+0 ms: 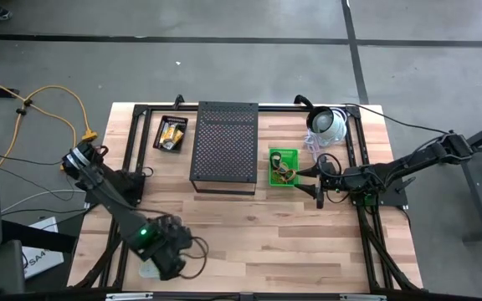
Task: Pick & Place Office Desk Supplies
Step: Put the purple spring keychain into the gray bin
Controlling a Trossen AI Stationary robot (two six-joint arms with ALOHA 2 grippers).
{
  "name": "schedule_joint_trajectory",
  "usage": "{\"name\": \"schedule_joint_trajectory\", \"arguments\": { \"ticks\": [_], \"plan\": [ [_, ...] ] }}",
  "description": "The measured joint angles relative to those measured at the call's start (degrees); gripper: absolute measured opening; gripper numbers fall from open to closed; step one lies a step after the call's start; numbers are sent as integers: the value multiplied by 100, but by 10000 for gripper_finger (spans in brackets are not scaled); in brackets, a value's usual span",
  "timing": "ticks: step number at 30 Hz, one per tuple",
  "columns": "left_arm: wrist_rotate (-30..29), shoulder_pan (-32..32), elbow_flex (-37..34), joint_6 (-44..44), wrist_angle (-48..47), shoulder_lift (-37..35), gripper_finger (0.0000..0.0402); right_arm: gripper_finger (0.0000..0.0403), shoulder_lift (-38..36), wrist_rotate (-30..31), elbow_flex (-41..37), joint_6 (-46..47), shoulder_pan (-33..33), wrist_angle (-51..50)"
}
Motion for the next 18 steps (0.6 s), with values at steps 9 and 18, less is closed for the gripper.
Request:
{"name": "schedule_joint_trajectory", "arguments": {
  "ticks": [9,18],
  "plan": [
    [-834,-652,-1,-744,-1022,153,21,223,0,0,0,0,2,0],
    [-706,-920,-309,-1491,-1125,498,21,223,0,2,0,0,0,0]
  ]
}}
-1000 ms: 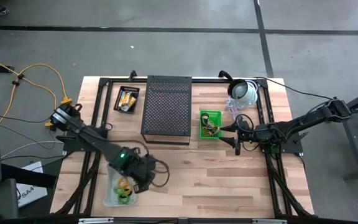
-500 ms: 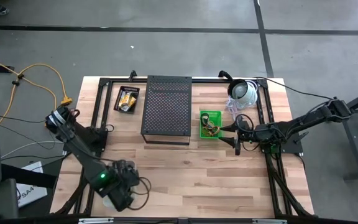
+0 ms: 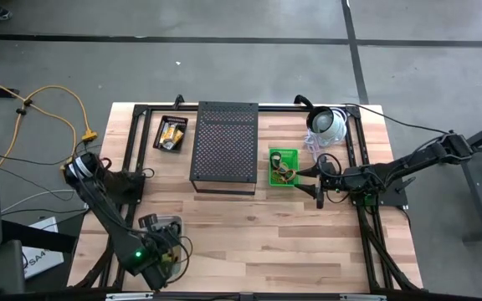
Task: Pick & Place Office Desk Supplies
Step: Put the purple spring keychain into the gray bin, then put the green bin with rubber bands on the shelf
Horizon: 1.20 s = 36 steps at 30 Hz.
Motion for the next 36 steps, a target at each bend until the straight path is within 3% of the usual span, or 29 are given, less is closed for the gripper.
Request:
{"name": "schedule_joint_trajectory", "arguments": {
  "ticks": [13,23,36],
  "plan": [
    [104,-112,-190,-466,46,86,23,223,2,0,0,0,0,0],
    [106,-110,-190,-360,44,86,90,223,0,-1,0,0,0,0],
    [106,-109,-190,-357,42,85,95,223,2,-2,0,0,0,0]
  ]
}}
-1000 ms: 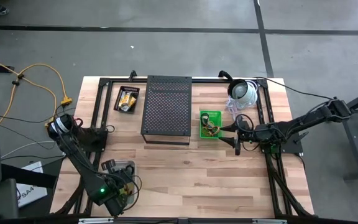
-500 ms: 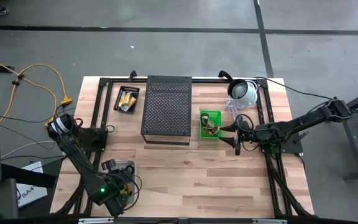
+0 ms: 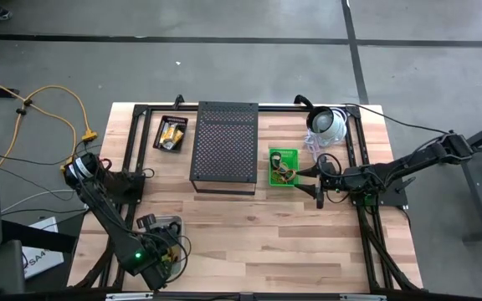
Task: Pick & Place Office Desk Supplies
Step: Put the green bin with rubber bands on the shelf
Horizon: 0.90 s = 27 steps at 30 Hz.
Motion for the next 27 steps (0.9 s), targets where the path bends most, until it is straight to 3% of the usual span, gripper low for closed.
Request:
{"name": "schedule_joint_trajectory", "arguments": {
  "ticks": [12,19,27],
  "plan": [
    [-353,440,22,552,7,-914,96,223,0,1,-1,0,0,0],
    [-439,677,22,1005,142,-952,96,223,0,1,-1,0,0,0],
    [-443,852,22,1975,962,-952,96,223,0,0,0,0,1,0]
  ]
}}
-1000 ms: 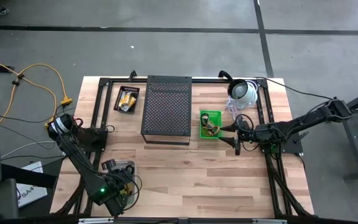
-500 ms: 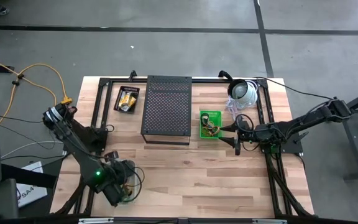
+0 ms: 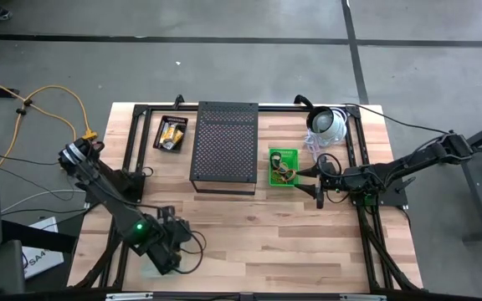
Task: Pick & Place Office Desk Supplies
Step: Put the green bin with rubber bands on the shelf
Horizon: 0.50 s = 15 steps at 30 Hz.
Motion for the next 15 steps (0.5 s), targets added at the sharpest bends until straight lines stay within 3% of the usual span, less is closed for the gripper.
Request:
{"name": "schedule_joint_trajectory", "arguments": {
  "ticks": [15],
  "plan": [
    [-173,952,0,2806,1400,-4,96,223,0,1,0,0,-2,0]
  ]
}}
